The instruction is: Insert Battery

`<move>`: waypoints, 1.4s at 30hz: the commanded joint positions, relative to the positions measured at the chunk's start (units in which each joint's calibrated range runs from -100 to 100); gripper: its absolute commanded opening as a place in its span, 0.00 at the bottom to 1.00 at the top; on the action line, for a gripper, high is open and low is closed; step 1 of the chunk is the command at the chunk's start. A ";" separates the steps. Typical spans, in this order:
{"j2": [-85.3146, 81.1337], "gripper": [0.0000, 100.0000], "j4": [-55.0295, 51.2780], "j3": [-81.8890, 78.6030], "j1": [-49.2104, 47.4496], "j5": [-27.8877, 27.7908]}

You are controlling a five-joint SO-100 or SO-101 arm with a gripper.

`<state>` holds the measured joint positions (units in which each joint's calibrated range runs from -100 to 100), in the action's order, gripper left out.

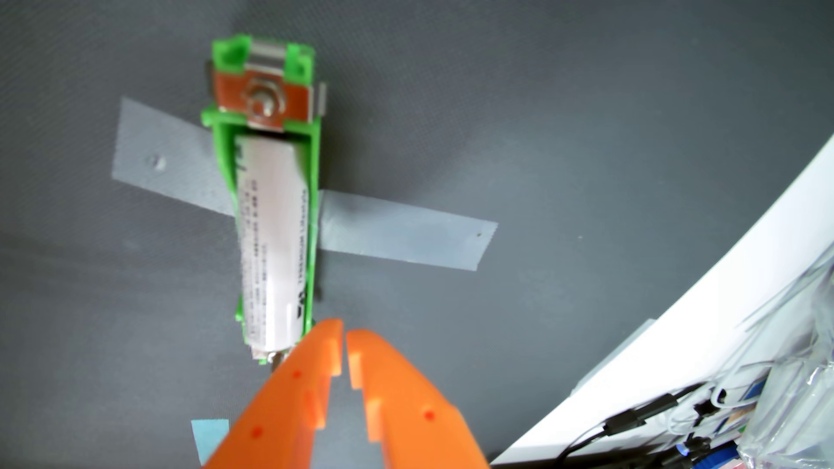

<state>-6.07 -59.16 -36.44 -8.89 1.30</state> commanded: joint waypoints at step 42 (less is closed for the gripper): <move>-3.81 0.02 0.31 -6.29 0.04 -0.12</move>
<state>-8.90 -58.41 -42.22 -8.97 1.20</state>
